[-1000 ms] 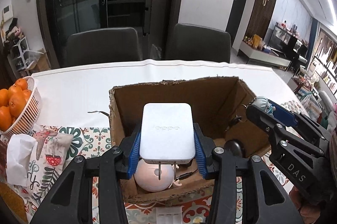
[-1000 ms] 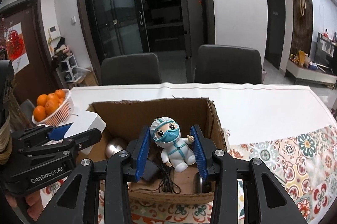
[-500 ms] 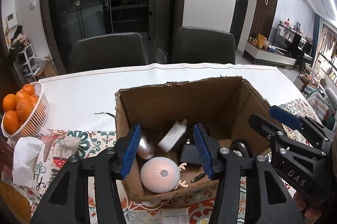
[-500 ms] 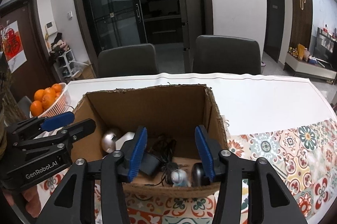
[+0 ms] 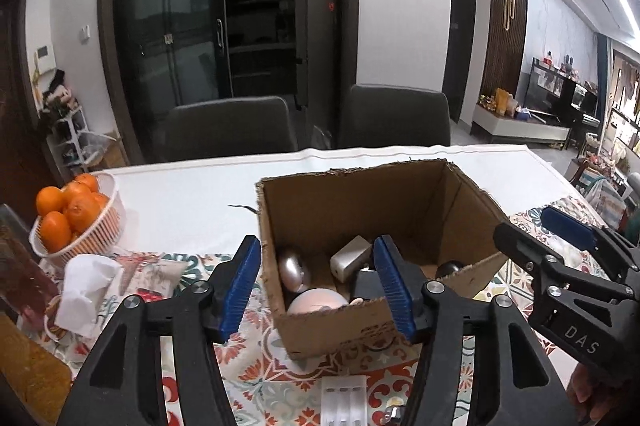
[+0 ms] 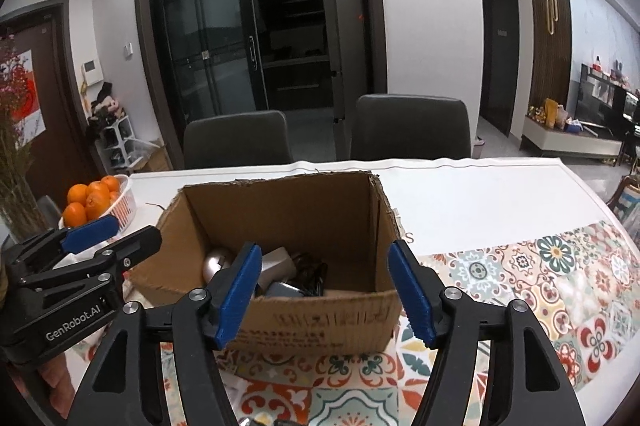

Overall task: Organize rigid objects
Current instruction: 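Move both tools back from the box toward the battery tray and black device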

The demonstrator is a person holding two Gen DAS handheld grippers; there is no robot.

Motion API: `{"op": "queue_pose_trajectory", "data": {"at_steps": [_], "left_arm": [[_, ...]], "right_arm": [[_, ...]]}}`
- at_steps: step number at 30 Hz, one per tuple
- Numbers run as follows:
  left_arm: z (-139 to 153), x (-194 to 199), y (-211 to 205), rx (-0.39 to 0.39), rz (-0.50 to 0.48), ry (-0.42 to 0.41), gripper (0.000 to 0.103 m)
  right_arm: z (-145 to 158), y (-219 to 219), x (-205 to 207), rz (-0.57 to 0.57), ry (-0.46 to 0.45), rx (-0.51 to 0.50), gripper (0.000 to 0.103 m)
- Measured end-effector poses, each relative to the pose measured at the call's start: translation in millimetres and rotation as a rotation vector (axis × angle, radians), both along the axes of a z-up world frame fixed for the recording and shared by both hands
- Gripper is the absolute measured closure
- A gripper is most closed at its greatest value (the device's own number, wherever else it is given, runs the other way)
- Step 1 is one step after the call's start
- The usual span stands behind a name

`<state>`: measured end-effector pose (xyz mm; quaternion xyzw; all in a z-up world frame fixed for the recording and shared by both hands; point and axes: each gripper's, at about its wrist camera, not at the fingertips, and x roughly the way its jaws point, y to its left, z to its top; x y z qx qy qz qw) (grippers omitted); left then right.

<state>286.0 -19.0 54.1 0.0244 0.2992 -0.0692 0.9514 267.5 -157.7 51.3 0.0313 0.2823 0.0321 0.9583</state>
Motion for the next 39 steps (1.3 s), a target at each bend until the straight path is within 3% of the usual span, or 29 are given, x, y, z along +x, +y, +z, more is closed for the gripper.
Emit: {"op": "queue_pose_trajectory", "data": {"at_steps": [8,19,39], "left_arm": [[2.1,-33.1,6.8,0.003,0.017,-0.041,0.042],[-17.9,-70.5,18.7,-0.013,0.025,-0.023,0.041],[-85.4,-100.1,26.9,-0.046,-0.022,0.13,0.041]], "right_arm": [[7.9,5.5,-36.6,-0.03,-0.057,-0.027,0.029],[-3.9,12.4,-73.1,-0.06,-0.065,-0.017,0.027],[-57.0,20.4,-104.7,-0.068,0.038,0.032,0.026]]}}
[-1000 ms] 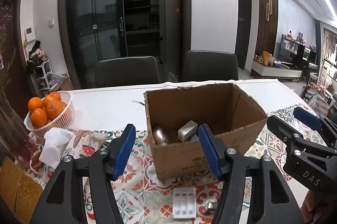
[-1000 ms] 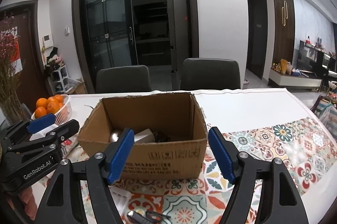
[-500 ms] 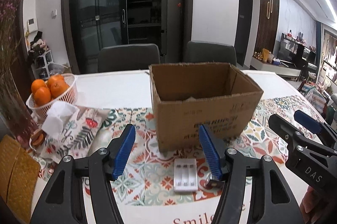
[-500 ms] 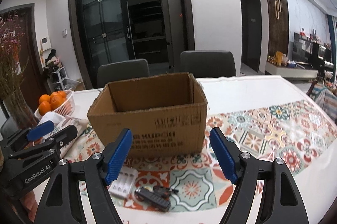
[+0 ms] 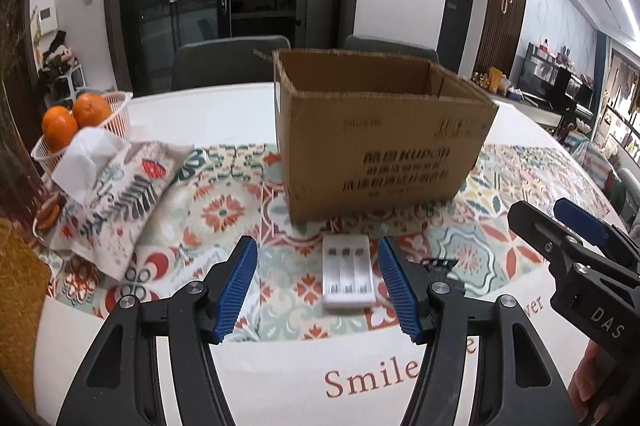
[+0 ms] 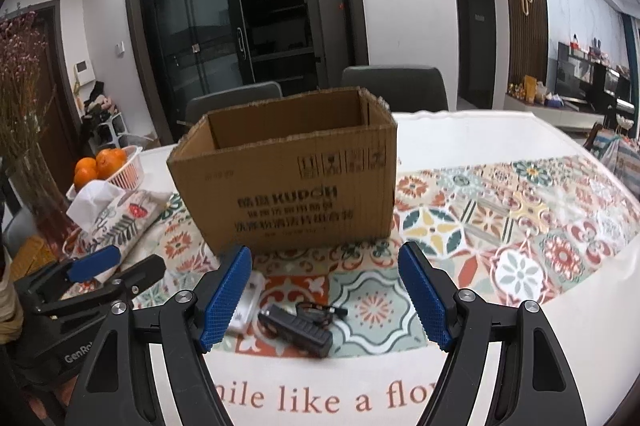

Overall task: Organize rigid objects
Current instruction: 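Move both tools back from the box toward the battery tray and black device, then grasp the white battery tray with the left tool while the right tool grasps the black device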

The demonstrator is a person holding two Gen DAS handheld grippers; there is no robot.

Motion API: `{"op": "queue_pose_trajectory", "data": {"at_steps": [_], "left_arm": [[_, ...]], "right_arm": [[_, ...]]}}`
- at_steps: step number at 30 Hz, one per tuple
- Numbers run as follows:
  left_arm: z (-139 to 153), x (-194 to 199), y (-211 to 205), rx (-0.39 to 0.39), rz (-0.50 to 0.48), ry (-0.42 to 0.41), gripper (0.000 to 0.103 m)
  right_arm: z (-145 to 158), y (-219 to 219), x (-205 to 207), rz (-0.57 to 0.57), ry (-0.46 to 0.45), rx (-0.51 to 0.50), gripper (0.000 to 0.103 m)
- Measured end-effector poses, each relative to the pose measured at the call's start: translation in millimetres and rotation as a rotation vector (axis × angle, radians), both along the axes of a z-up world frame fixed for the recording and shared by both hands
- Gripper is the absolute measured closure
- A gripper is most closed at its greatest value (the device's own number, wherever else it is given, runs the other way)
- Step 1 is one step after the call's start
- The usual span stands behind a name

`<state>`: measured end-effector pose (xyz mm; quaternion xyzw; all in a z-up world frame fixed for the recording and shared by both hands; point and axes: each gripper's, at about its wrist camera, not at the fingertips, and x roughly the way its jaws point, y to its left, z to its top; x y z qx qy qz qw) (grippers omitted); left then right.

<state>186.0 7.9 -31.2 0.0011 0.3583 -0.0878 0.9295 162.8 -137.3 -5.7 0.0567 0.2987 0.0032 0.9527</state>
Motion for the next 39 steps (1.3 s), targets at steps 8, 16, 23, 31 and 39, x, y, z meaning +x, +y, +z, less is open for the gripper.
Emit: {"op": "queue_pose_trajectory", "data": {"at_steps": [8,16,23,31,39], "left_arm": [[-21.5,-5.4,-3.5,0.01,-0.027,0.039,0.041],[-41.5,-4.6,-11.9,0.024,-0.05,0.087,0.041],[-58.2,1.4,-18.4,0.033,-0.05,0.129,0.041],[-71.7,10.7,-26.8,0.011,-0.052,0.171,0.041],[-81.9,22.8,-34.5,0.033,-0.038,0.18,0.041]], "right_arm": [[-16.6,6.4,-5.1,0.044,0.038,-0.034,0.026],[-31.9,6.8,-2.5,0.108,0.089,-0.068,0.026],[-48.3,2.3,9.8,0.151,0.156,-0.078,0.027],[-63.5,-3.1,18.0,0.174,0.213,-0.073,0.027],[-78.2,-1.7,26.3,0.228,0.248,-0.081,0.027]]}}
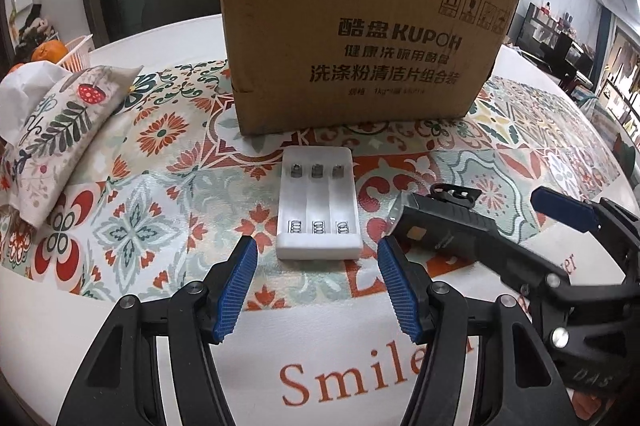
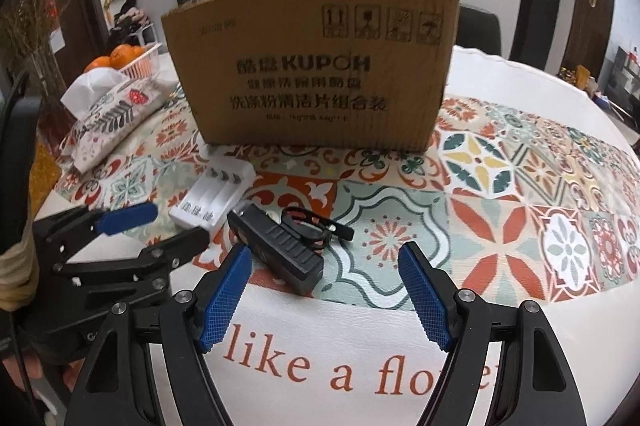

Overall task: Organize rigid objects
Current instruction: 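Grasp the white battery tray with the left tool while the right tool grasps the black device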

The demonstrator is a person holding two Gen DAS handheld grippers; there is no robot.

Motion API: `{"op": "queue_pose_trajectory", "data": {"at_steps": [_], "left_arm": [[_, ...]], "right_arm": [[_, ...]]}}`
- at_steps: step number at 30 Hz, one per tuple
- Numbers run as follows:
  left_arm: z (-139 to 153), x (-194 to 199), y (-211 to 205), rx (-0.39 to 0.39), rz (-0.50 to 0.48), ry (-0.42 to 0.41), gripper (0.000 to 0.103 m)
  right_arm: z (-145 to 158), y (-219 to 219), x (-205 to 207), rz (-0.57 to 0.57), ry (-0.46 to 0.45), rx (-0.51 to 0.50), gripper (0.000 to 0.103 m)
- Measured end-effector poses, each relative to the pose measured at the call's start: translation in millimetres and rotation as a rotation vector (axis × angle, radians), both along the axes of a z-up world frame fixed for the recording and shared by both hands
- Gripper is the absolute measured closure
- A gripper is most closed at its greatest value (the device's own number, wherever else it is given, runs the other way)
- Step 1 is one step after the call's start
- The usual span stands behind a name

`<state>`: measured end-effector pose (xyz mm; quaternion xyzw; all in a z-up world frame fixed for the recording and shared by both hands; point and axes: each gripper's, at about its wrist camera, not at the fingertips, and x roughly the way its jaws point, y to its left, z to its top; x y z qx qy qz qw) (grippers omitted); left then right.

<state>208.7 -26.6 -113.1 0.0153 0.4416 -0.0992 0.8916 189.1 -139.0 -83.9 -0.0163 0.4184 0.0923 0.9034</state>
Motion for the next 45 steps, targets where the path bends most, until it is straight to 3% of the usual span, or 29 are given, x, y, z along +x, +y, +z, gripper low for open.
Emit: {"op": "queue_pose_trajectory", "data": {"at_steps": [17,26,34,37,39,41,42,45], "left_arm": [[-11.0,17.3,-2.0,0.019,0.018,0.005,0.042],[-13.5,25.0,4.7,0.015,0.031,-0.001,0.044],[-14.9,35.0,4.1,0.021,0.017,-0.018,0.044],[-14.3,39.4,2.1,0.015,0.007,-0.018,0.044],[-14.3,39.8,-0.5,0.016,-0.005,-0.018,0.044],[-13.5,39.5,-1.1,0.015,-0.009,-0.022,0.055],[-13.3,39.3,-0.9,0.016,-0.008,-0.022,0.056],[-12.7,39.1,-0.3,0.009,-0.009,-0.019,0.056]], "right_arm": [[-16.7,2.4,30.7,0.128,0.037,-0.047,0.027],[-22.7,13.0,53.9,0.207,0.062,-0.099,0.02],[-34.4,15.3,58.9,0.201,0.08,-0.042,0.021],[-34.5,14.2,57.0,0.165,0.059,-0.022,0.027],[-33.0,12.3,54.5,0.15,0.047,-0.015,0.04],[-31.6,12.3,51.4,0.148,0.037,-0.008,0.053],[-30.2,9.6,49.7,0.145,0.035,-0.008,0.058],[-29.7,8.7,47.5,0.129,0.029,-0.006,0.061]]}}
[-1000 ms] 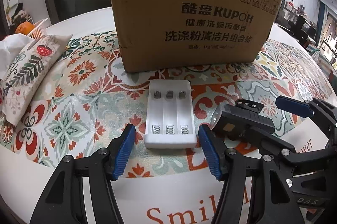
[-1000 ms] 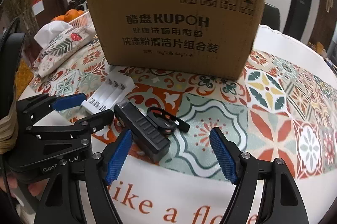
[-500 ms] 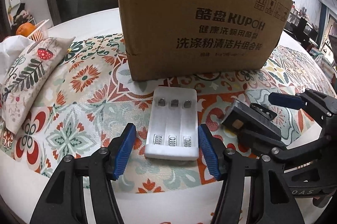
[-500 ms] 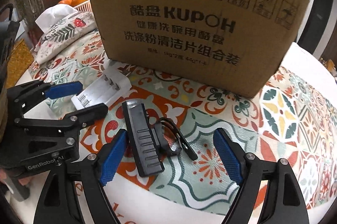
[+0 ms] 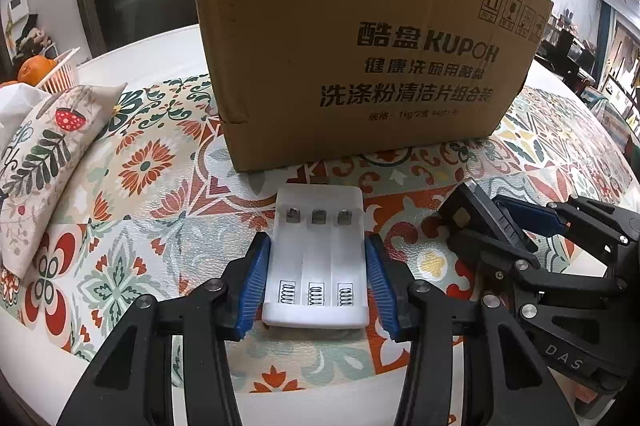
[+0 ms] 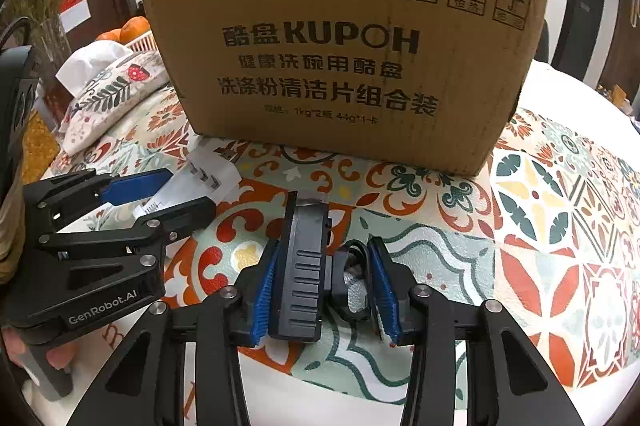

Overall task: Organize rigid objects
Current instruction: 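Grasp the white battery tray with the left tool while the right tool grasps the black device, then carry the battery tray with the left tool while the right tool carries the black device over the box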

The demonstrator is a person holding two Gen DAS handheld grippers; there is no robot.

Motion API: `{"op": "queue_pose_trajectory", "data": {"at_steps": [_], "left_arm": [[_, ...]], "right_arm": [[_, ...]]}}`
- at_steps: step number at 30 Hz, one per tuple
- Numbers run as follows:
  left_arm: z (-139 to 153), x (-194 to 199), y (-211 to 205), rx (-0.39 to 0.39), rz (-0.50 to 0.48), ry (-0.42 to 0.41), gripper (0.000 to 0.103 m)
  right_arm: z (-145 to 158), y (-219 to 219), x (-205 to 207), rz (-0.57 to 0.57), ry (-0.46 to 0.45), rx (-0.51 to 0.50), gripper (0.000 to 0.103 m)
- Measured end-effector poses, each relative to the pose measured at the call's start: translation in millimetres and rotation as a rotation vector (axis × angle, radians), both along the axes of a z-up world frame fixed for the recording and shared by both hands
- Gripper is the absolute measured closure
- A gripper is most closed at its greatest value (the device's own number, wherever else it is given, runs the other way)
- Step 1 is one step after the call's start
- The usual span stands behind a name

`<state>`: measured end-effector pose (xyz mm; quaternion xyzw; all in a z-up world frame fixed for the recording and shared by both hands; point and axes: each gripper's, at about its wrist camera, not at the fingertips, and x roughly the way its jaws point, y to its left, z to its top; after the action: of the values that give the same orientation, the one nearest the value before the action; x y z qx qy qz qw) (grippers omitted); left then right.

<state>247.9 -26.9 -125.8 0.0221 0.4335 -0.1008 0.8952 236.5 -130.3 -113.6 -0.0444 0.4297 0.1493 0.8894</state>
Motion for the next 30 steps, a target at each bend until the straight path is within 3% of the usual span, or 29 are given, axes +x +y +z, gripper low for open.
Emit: {"op": "queue_pose_trajectory", "data": {"at_steps": [9,30], "left_arm": [[5.9,-10.1,3.4,-0.042,0.013,0.007,0.056],[78.3,-38.5,6.8,-0.069,0.015,-0.161,0.056]], "right_arm": [[7.7,-9.9,-10.7,-0.065,-0.008,0.03,0.064],[75.6,-21.7,-43.7,-0.112,-0.155,0.084,0.064]]}}
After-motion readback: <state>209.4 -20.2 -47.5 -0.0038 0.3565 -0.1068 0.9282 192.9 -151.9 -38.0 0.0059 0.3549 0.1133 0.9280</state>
